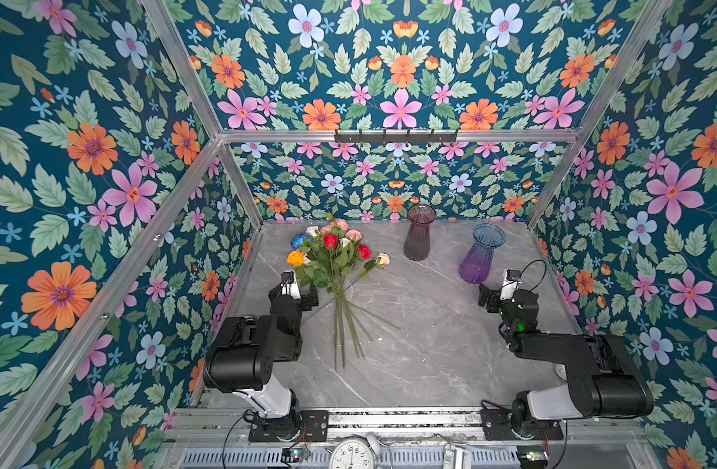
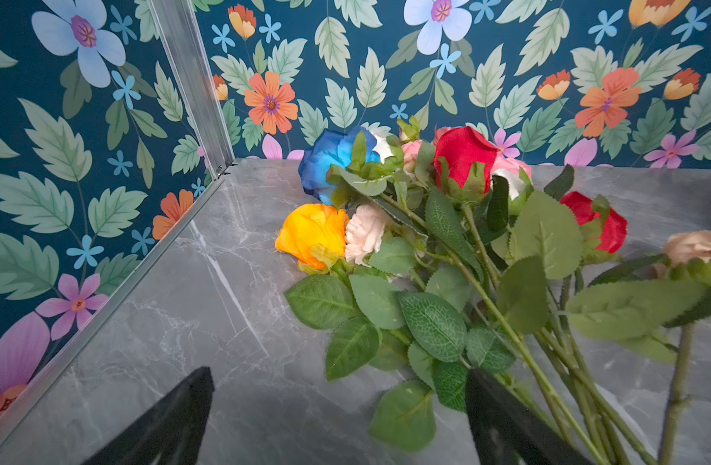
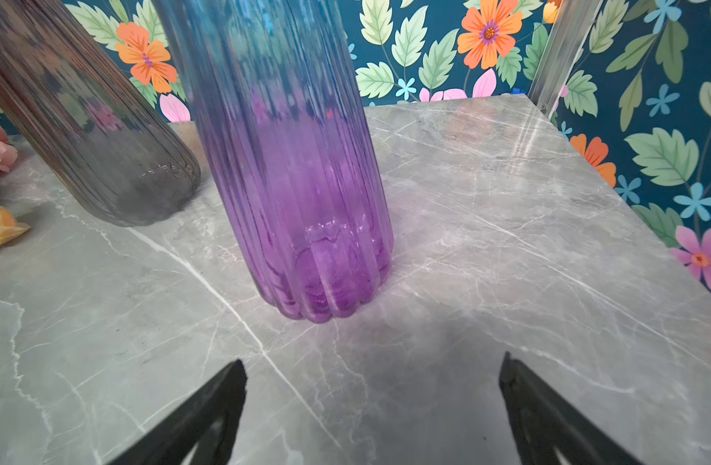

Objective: Arrange flowers in a vase
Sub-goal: Pick up the vase from the top-center of the table.

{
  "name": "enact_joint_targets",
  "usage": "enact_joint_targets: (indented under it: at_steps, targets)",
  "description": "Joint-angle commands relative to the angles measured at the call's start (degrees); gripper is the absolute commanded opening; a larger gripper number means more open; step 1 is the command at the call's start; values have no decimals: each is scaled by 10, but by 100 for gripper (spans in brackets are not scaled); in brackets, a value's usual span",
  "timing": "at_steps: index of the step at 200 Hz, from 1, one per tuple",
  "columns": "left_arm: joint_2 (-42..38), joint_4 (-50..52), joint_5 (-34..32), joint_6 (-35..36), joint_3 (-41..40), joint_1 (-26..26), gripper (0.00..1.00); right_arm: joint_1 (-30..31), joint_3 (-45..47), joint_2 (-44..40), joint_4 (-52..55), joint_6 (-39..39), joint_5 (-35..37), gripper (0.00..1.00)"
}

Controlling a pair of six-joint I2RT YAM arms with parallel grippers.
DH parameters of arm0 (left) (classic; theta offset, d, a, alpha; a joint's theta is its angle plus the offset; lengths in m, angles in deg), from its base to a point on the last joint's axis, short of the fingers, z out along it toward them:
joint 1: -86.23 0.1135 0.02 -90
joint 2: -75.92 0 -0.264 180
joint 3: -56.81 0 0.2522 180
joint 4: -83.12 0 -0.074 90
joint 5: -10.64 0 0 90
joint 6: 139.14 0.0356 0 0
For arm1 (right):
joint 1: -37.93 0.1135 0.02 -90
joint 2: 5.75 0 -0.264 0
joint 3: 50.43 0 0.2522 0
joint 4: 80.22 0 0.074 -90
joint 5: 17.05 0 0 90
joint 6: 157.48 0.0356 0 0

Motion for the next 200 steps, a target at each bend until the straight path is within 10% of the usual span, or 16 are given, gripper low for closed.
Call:
enact_joint_targets:
  at_steps: [1, 200]
  targets:
    - [1, -21, -2, 6, -3, -1, 100, 1, 1, 1, -5, 0, 2, 99]
    - [1, -22, -2, 7, -4, -3, 100, 1, 1, 1, -4, 0, 2, 99]
